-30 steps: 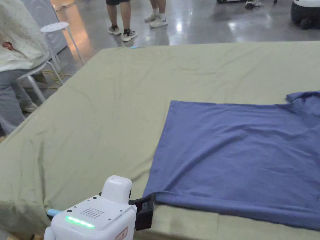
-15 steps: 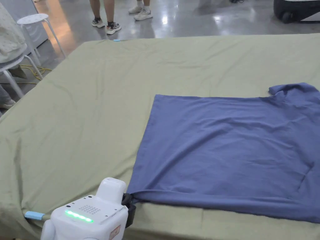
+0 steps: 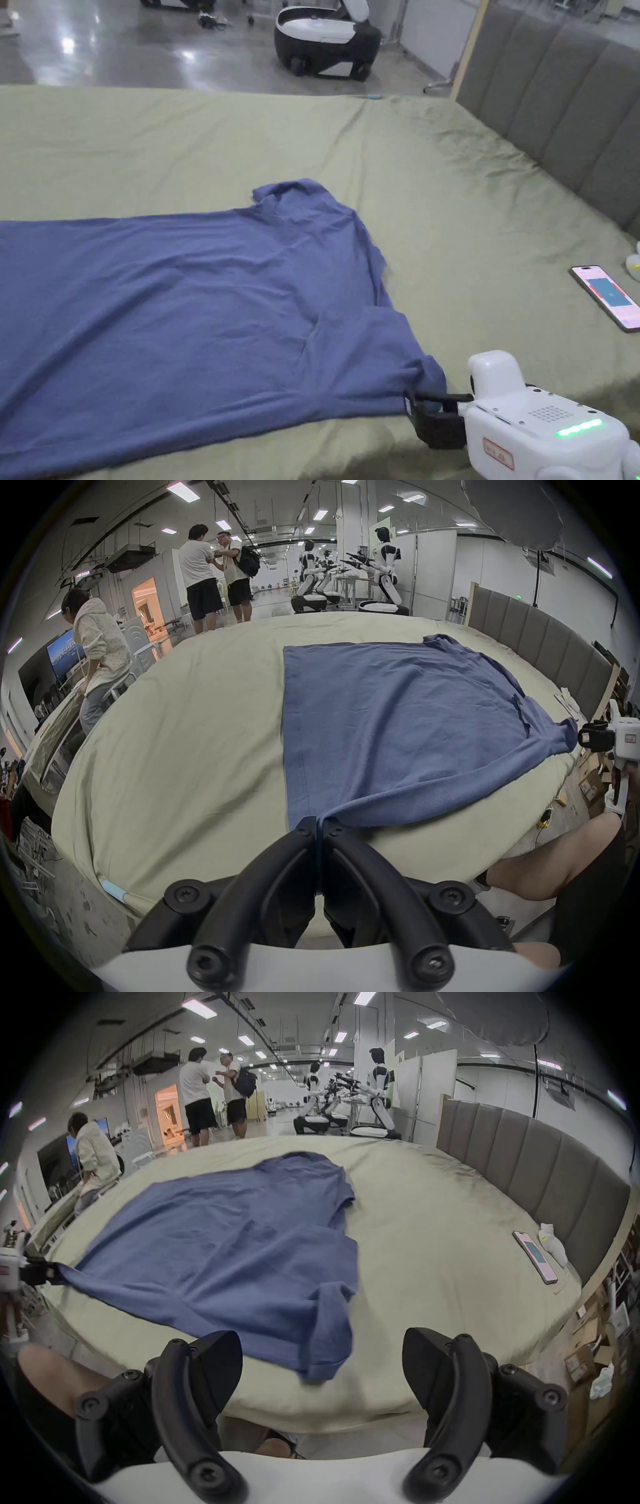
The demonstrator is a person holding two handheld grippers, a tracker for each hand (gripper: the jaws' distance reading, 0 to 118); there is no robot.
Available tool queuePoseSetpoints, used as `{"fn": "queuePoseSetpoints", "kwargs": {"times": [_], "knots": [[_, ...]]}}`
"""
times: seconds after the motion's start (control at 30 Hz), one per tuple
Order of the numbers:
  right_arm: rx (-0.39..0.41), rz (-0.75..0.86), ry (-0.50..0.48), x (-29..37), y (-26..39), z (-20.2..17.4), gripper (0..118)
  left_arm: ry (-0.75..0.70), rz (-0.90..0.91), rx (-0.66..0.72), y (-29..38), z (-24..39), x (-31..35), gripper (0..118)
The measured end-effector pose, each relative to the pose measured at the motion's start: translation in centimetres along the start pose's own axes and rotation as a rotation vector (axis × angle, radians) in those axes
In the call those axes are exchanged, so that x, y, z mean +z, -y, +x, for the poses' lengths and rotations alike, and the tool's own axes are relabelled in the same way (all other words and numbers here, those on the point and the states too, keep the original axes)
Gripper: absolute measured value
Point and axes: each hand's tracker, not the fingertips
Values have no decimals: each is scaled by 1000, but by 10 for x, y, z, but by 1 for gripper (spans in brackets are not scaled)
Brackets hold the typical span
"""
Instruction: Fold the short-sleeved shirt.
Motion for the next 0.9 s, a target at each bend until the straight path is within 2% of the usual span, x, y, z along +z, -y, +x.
{"fn": "queuePoseSetpoints", "kwargs": {"times": [0.03, 0.1, 0.13, 0.17, 0.23, 0.3, 0.47, 0.6, 0.83, 0.9], "knots": [[-12, -29, 13, -8, 2, 0, 89, 1, -4, 5, 0, 0, -1, 0], [-26, -38, -7, -14, 3, 6, 19, 0, -10, 17, -1, -1, -1, 0], [-18, -38, -9, -16, 5, 8, 10, 0, -13, 19, -2, -1, -2, 0], [8, -38, -1, -16, 3, 2, 9, 0, -16, 20, -2, -1, -2, 0], [22, -35, -39, -17, 2, 4, 9, 0, -20, 18, -3, 0, -2, 0], [33, -31, -25, -16, 1, -1, 9, 3, -25, 20, -5, -1, -2, 0], [-11, 21, -60, 5, -18, 10, 9, 44, -28, 84, -25, -17, 3, 0], [10, 10, -80, 9, -59, 12, 9, 65, -33, 108, -63, -27, -5, 0], [-1, -67, -56, -51, -149, 15, 8, 66, -29, 78, -146, -44, -66, 0], [40, -107, -26, -80, -163, 10, 8, 56, -90, 64, -159, -44, -97, 0]]}}
